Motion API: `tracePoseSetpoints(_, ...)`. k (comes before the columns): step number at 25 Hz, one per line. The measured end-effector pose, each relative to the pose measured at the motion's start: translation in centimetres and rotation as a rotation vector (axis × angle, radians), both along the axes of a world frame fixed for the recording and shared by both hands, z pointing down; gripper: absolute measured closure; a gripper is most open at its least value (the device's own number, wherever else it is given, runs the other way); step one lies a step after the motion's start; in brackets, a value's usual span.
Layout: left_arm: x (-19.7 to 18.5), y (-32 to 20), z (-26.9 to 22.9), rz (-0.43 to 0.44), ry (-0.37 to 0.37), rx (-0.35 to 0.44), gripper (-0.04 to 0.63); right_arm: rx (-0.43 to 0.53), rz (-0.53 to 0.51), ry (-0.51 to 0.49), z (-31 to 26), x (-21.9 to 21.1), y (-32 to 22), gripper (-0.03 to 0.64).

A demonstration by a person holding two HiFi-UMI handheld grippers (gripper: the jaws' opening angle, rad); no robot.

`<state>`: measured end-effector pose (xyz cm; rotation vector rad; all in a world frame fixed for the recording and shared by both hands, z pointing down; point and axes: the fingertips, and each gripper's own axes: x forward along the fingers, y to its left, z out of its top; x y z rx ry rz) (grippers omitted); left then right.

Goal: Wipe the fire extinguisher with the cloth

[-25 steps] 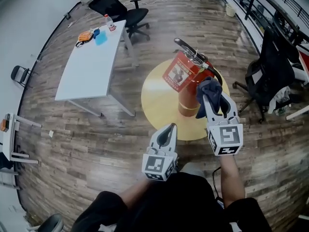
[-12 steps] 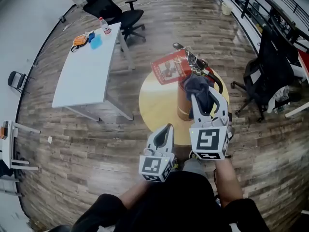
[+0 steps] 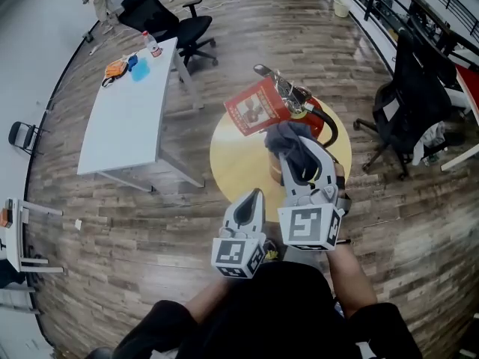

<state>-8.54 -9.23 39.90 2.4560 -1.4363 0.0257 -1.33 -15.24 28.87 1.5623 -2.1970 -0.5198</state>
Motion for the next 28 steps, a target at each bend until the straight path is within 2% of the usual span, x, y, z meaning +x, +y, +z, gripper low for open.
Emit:
tracePoseSetpoints(2, -0.1, 0.1, -0.1, -0.001, -0.004, 0.009, 0.572, -0.015, 0.061, -0.120, 0.8, 3.3, 0.3, 0.480)
tracePoseSetpoints(4, -0.4, 0.1, -0.1, -0.006, -0.008, 0.009, 0.572, -0.112, 0.119, -0.180, 4.2, 5.9, 0.1, 0.480)
tracePoseSetpoints(7, -0.9, 0.0, 0.4, -0.016, -0.018, -0.006, 0.572, -0.258, 0.126, -0.302, 11.5, 6.7, -0.9, 0.479)
tracePoseSetpoints(10, -1.0, 0.0, 0.8, -0.009, -0.030, -0.016, 0.572, -0.290, 0.145, -0.398, 17.6, 7.1, -1.2, 0.480)
tracePoseSetpoints(13, -1.1, -0.2, 1.2, -0.010, -0.041, -0.031, 0.572, -0.445, 0.186, -0.440, 26.5, 7.0, -1.3, 0.480)
tracePoseSetpoints(16, -1.1, -0.3, 1.8, -0.010, -0.057, -0.042, 0.572, -0.658, 0.222, -0.388, 35.1, 6.6, -1.2, 0.479)
tracePoseSetpoints(18, -1.1, -0.5, 1.9, -0.010, -0.061, -0.042, 0.571, -0.702, 0.230, -0.366, 36.7, 6.8, -1.4, 0.479)
tracePoseSetpoints(20, -1.1, -0.6, 1.9, -0.010, -0.061, -0.038, 0.571, -0.660, 0.218, -0.396, 34.9, 7.0, -1.6, 0.479)
tracePoseSetpoints(22, -1.0, -0.7, 2.0, -0.005, -0.057, -0.039, 0.572, -0.561, 0.186, -0.435, 30.7, 7.3, -1.7, 0.479)
tracePoseSetpoints(26, -0.4, -0.6, 1.9, 0.011, -0.046, -0.039, 0.572, -0.293, 0.087, -0.457, 16.2, 6.8, -1.3, 0.479)
tracePoseSetpoints(28, 0.0, -0.6, 1.8, 0.018, -0.040, -0.035, 0.572, -0.214, 0.065, -0.418, 10.0, 6.6, -1.2, 0.479)
